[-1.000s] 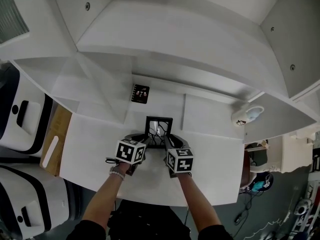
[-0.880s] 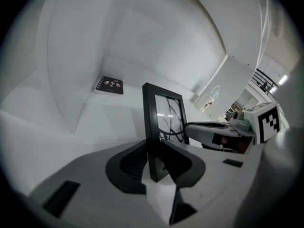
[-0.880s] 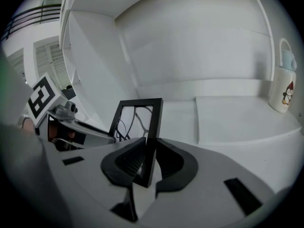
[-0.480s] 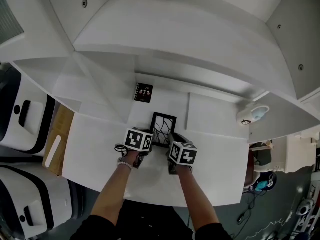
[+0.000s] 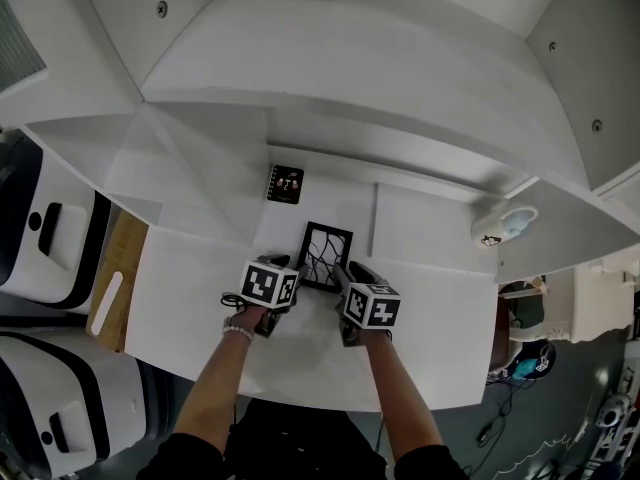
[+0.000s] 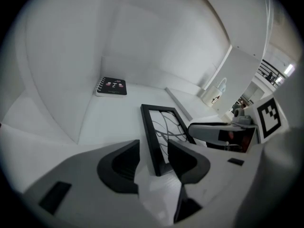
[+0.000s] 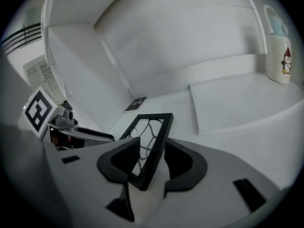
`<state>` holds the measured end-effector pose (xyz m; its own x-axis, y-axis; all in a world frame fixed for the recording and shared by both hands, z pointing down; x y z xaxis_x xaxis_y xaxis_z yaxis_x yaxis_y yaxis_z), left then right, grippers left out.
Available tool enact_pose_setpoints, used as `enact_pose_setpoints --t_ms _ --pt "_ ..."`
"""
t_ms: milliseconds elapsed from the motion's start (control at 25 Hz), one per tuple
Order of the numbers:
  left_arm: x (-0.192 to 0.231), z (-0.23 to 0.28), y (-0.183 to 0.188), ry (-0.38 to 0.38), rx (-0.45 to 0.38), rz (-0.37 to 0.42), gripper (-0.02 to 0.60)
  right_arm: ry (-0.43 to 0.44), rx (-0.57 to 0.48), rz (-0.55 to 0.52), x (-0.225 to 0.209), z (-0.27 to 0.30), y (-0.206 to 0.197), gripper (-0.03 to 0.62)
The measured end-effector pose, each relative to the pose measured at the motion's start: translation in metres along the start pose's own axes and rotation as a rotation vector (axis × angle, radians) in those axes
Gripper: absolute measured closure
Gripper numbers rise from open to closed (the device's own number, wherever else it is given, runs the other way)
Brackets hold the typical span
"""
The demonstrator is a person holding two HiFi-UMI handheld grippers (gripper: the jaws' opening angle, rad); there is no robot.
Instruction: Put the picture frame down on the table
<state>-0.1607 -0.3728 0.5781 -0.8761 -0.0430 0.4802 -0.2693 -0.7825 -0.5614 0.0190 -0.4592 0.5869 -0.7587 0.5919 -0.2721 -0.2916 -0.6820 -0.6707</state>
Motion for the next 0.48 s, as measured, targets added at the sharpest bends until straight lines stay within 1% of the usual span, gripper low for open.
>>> enact_pose_setpoints --t_ms 80,160,280,480 --pt "-0.001 -0.009 -0.006 -0.029 -0.028 -0.005 0.403 0.058 0.002 -0.073 0.005 -0.006 -0.002 0.444" --pt "-0.002 -0.014 -0.014 -0.057 -0.042 -0.009 0.387 0.096 0.017 -0.163 0.010 -0.013 -0.007 0.428" --pt "-0.007 -0.014 -0.023 -0.072 -0.021 0.031 0.373 0.109 0.048 -0.272 0.011 -0.022 -0.017 0.411" --pt "-0.015 -0.010 -0.032 -0.075 0.013 0.099 0.373 0.118 0.106 -0.380 0.015 -0.025 -0.032 0.411"
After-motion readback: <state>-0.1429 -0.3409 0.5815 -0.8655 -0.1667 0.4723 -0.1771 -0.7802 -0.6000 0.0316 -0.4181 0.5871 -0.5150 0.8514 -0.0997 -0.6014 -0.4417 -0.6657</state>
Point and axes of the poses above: the fingertips, and each gripper's own axes: z forward along the fingers, x to its left, y out of its top, the point moved 10 cm from there along -z, backward along the fingers, and after that the axes turned 12 degrees about -y, right-handed, at the moved point
